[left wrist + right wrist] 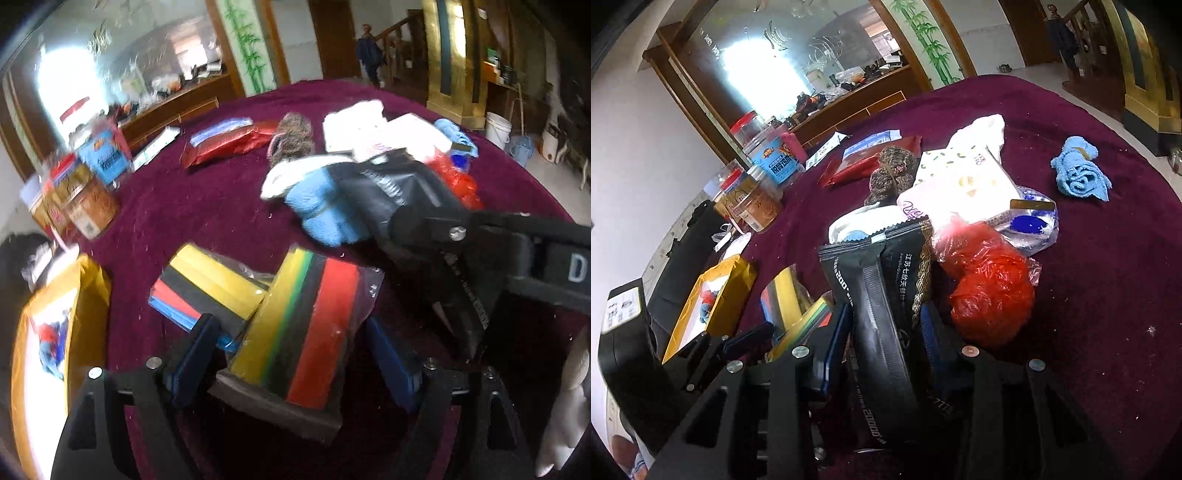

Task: Organize soft objects
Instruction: 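Grasp the striped tube pack with the left tool while right tool grasps the black bag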

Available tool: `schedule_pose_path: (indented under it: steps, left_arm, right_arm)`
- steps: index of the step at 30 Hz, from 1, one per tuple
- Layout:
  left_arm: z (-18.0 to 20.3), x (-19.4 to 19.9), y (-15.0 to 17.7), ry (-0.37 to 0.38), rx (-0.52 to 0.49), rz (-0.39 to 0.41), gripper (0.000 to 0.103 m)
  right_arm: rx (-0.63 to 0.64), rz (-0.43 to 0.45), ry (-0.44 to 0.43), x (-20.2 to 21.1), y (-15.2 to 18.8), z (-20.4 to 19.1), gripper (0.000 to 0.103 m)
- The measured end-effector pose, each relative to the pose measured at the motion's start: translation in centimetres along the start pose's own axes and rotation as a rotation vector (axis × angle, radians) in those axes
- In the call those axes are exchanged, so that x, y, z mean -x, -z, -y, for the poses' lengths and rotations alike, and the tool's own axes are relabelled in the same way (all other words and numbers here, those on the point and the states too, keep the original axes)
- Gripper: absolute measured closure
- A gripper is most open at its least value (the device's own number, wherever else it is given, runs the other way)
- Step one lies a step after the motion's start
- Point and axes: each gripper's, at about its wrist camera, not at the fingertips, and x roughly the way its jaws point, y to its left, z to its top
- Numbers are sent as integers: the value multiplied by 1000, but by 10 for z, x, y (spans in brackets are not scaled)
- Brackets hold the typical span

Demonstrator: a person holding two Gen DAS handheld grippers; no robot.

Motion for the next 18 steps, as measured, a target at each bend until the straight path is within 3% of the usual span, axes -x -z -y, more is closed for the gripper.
schedule_pose_path:
  steps: [1,2,4,18]
  left_arm:
    - [-1,1,0,7,4,1,31]
    - [-3,2,1,21,16,0,52]
    - [-6,7,1,29,21,4,58]
    - [-52,79,34,202,271,88,60]
  right_arm:
    - [-2,-2,-1,0,0,0,65]
    - [-3,-4,-3,0,0,1,65]
    - [-4,-5,-3,-1,0,0,64]
    - [15,-10,17,-4,2,-2,64]
